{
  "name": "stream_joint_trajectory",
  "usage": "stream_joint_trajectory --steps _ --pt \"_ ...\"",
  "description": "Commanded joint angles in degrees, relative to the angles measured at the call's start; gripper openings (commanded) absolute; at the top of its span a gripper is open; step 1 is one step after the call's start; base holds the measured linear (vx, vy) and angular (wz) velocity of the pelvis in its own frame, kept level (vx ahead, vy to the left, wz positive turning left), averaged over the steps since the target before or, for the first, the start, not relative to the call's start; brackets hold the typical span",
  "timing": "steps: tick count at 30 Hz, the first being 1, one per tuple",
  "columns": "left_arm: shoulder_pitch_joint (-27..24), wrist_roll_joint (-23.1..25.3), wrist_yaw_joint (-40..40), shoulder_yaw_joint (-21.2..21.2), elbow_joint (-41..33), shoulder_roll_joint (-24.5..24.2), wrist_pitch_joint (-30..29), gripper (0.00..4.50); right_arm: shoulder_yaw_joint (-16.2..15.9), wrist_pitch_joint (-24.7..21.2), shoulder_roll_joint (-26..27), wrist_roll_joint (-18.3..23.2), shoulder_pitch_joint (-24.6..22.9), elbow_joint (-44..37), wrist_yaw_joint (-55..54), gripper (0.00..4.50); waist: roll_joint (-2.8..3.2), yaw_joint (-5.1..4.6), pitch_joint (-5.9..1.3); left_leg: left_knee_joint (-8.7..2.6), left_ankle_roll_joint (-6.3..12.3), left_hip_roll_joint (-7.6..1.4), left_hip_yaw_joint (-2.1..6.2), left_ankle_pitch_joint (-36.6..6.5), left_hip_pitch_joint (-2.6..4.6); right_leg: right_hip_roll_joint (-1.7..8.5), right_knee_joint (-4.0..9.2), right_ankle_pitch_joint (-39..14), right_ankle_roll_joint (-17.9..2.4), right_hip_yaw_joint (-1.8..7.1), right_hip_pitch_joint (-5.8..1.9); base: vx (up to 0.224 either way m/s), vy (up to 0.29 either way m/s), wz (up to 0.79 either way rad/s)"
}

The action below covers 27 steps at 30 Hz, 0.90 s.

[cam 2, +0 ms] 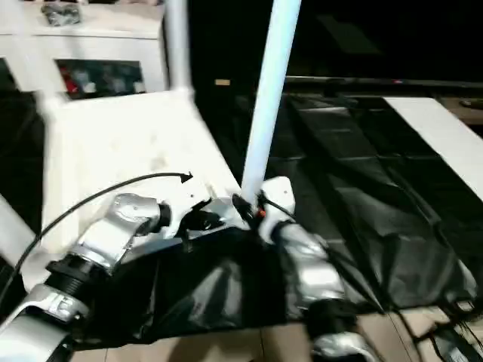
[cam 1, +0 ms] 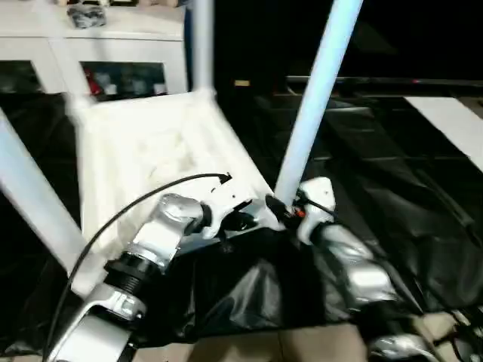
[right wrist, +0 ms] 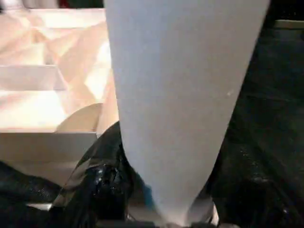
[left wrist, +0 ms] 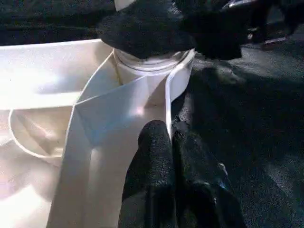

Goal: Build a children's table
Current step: Rotate leg to tighten

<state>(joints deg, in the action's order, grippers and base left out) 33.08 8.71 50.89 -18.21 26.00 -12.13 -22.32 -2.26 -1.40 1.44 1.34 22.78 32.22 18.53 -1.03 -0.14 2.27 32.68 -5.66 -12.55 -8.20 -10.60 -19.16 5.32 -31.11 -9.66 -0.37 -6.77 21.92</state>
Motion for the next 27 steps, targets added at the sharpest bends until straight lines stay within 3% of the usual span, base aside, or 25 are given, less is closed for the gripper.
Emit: stream_joint_trajectory --steps 1,2,3,4,6,7,9,11,14,15,16,17,19,21,22,23,27 --pt "-1.2 -0.6 1.9 -3.6 -1.5 3.0 -0.2 0.00 -4.9 -0.4 2.8 -1.2 0.1 2.7 1.2 1.96 0.84 -1.41 -1.52 -5.06 -0.19 -0.44 0.83 -37.1 0.82 2.14 6.54 -35.6 -1.2 -0.94 -1.55 0.000 0.000 0.00" --pt "-1.3 -0.6 2.1 -3.6 -1.8 2.8 -0.2 0.00 -4.1 -0.4 3.0 -0.5 0.1 2.4 1.1 2.31 1.54 -1.40 -1.62 -5.32 -0.32 -0.72 1.18 -38.2 0.92 2.37 6.14 -34.0 -1.6 -1.05 -2.02 0.000 0.000 0.00" --pt "-1.4 -0.6 2.4 -3.6 -1.8 2.2 0.1 0.00 -3.3 -0.6 2.7 0.5 0.0 1.7 2.0 2.52 1.08 -1.69 -1.40 -5.88 -0.07 -1.08 1.20 -39.7 0.85 2.33 6.04 -32.1 -2.2 -0.91 -2.23 0.000 0.000 0.00" --pt "-1.4 -0.6 2.4 -3.6 -2.0 1.9 0.1 0.00 -2.7 -0.7 2.5 0.9 -0.1 1.3 2.5 2.65 1.41 -1.88 -1.19 -5.75 -0.18 -0.92 1.17 -41.0 1.46 2.55 6.19 -32.4 -2.6 -0.97 -1.85 0.000 0.000 0.00" --pt "-1.5 -0.7 2.8 -3.5 -2.3 1.0 0.2 0.00 -2.7 -0.6 1.3 1.3 -0.7 0.3 4.6 2.71 0.83 -2.14 -1.27 -5.34 -0.23 -0.56 1.09 -39.2 1.27 3.19 6.61 -34.5 -2.3 -1.07 -1.88 0.000 0.000 0.00" --pt "-1.3 -0.8 3.4 -3.5 -2.0 0.2 0.8 0.00 -3.0 -1.0 -0.2 2.1 -1.3 -0.8 7.7 2.93 0.97 -1.95 -1.29 -5.18 -0.14 -0.36 1.02 -37.7 1.22 3.46 6.79 -35.7 -1.9 -1.06 -1.82 0.000 0.000 0.00" --pt "-1.1 -0.8 4.5 -3.7 -1.6 -0.7 1.9 0.00 -3.4 -1.1 -2.2 2.6 -1.9 -1.8 11.2 3.01 0.62 -1.67 -1.39 -4.77 0.31 -0.08 0.71 -34.9 1.20 3.79 7.00 -36.6 -1.9 -0.76 -1.52 0.000 0.000 0.00" --pt "-0.8 -1.1 6.8 -3.9 -1.2 -2.0 3.4 0.00 -4.1 -0.8 -5.2 2.9 -2.5 -2.8 15.6 3.10 0.41 -1.20 -1.64 -4.93 0.74 -0.15 0.63 -31.4 0.48 3.96 6.51 -34.8 -2.6 -0.14 -1.92 0.000 0.000 0.00" --pt "-0.3 -2.9 12.5 -3.7 -1.2 -4.1 6.8 0.00 -5.2 -1.3 -10.2 4.3 -3.0 -4.6 24.6 3.10 0.36 -0.40 -2.15 -5.12 1.86 -0.45 0.16 -26.2 -0.11 3.67 4.96 -27.0 -6.2 1.18 -2.04 0.018 0.001 0.03" --pt "-0.2 -3.4 13.8 -3.7 -1.4 -4.5 7.3 0.00 -5.5 -1.4 -11.2 4.7 -3.0 -5.0 26.4 3.10 -0.22 -0.26 -2.33 -5.02 2.61 -0.44 -0.24 -24.1 -0.56 3.40 4.15 -24.0 -7.7 1.72 -1.99 0.000 0.000 0.00" --pt "-0.1 -4.0 15.9 -3.8 -1.4 -5.3 8.3 0.00 -6.2 -2.1 -13.2 5.3 -2.9 -5.3 30.4 3.10 -0.41 0.35 -2.72 -4.83 3.18 -0.40 -0.62 -20.8 -0.77 3.26 3.34 -20.5 -9.1 2.50 -1.84 0.000 0.000 0.00" --pt "0.1 -4.3 17.5 -3.9 -1.1 -6.1 9.6 0.00 -7.5 -2.6 -15.4 5.3 -2.8 -5.6 35.1 3.10 -0.46 0.86 -2.64 -4.60 3.96 -0.49 -1.19 -19.6 -0.31 3.06 3.05 -18.7 -10.9 3.04 -1.20 0.050 -0.032 0.14" --pt "0.5 -4.4 19.1 -4.1 -0.7 -6.9 10.7 0.00 -8.4 -2.7 -17.0 5.1 -2.4 -5.5 38.0 3.10 -0.90 1.48 -2.98 -3.96 5.06 -0.48 -2.01 -16.8 0.11 2.87 2.25 -14.2 -13.1 3.72 -0.89 0.081 -0.044 0.23" --pt "0.8 -4.5 20.4 -4.2 -0.3 -7.6 11.2 0.00 -8.6 -3.1 -17.9 5.4 -1.7 -5.3 40.1 3.10 -0.96 2.03 -3.30 -3.57 6.55 -0.41 -2.36 -11.4 -0.71 2.59 0.70 -7.4 -14.9 4.29 -1.40 0.042 -0.022 0.10" --pt "1.1 -4.5 21.2 -4.2 0.1 -8.0 11.6 0.00 -8.8 -2.9 -18.5 5.4 -1.1 -5.1 41.7 3.10 -0.76 2.45 -3.49 -3.45 7.12 -0.47 -2.28 -8.1 -1.02 2.66 0.10 -4.3 -15.5 4.20 -1.71 0.000 0.000 0.00" --pt "1.4 -4.5 21.8 -4.3 0.6 -8.2 12.5 0.00 -8.9 -2.8 -18.8 5.2 -0.4 -4.7 42.6 3.10 -0.97 2.60 -3.65 -3.12 7.43 -0.45 -2.34 -5.9 -1.18 2.70 -0.33 -1.7 -16.0 4.23 -1.93 0.000 0.000 0.00" --pt "2.8 -4.5 24.0 -4.9 3.0 -9.2 15.1 0.00 -10.2 -2.3 -20.2 4.8 2.7 -2.5 46.2 3.10 -1.05 2.82 -3.62 -2.92 7.91 -0.35 -2.35 -5.0 -1.17 2.66 -0.60 -1.1 -16.3 4.14 -2.16 0.000 0.000 0.00"
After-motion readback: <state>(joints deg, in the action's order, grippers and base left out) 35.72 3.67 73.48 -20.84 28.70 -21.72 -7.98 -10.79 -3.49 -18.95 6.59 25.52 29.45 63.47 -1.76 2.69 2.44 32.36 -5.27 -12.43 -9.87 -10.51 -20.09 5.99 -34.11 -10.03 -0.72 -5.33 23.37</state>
